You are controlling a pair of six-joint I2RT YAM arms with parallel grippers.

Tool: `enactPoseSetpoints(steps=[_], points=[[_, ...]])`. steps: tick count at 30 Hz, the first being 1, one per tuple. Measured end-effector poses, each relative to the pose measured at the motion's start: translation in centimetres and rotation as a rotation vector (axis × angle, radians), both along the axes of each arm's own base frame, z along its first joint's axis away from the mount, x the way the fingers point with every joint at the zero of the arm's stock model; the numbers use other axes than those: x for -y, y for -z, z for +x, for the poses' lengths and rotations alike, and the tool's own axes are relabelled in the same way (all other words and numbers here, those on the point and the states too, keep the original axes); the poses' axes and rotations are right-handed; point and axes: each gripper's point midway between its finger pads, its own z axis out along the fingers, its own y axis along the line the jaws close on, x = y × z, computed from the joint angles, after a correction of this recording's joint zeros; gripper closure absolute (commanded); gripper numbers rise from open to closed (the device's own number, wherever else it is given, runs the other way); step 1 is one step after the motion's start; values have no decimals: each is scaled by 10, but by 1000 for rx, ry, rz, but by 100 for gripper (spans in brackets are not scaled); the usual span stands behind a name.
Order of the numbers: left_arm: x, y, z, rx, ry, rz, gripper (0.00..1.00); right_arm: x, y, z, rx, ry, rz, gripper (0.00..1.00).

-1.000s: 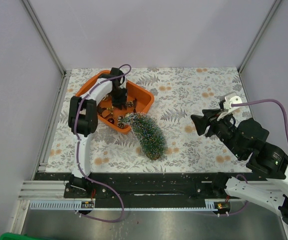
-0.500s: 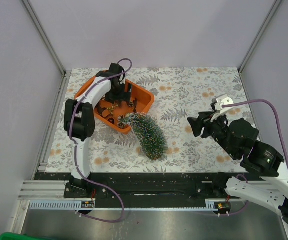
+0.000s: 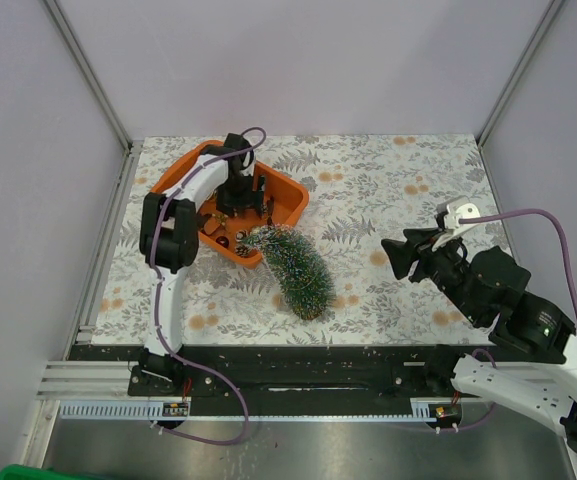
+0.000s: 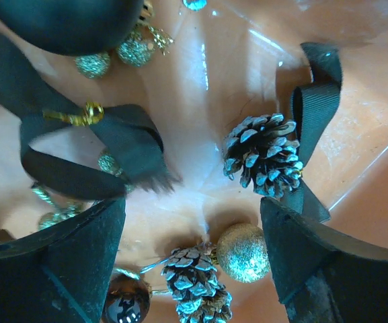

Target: Decorate the small christmas tree

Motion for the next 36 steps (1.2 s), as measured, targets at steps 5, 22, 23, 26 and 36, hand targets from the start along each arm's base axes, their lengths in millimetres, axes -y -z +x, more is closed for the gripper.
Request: enactPoseSetpoints(steps=[5, 22, 23, 26, 36], points=[[5, 15, -9, -54, 12, -16, 18, 1, 1, 0, 0, 0, 0, 41], [84, -55, -20, 41, 175, -160, 1, -13, 25, 73, -93, 166, -122, 32], [82, -70, -11, 81, 170, -176, 1, -9, 27, 89, -108, 199, -117, 32], [65, -124, 0, 201, 150, -216, 1, 4, 35, 135, -169, 275, -89, 26], [20, -198, -32, 321, 133, -268, 1, -70, 98, 265, -395, 151, -44, 11]])
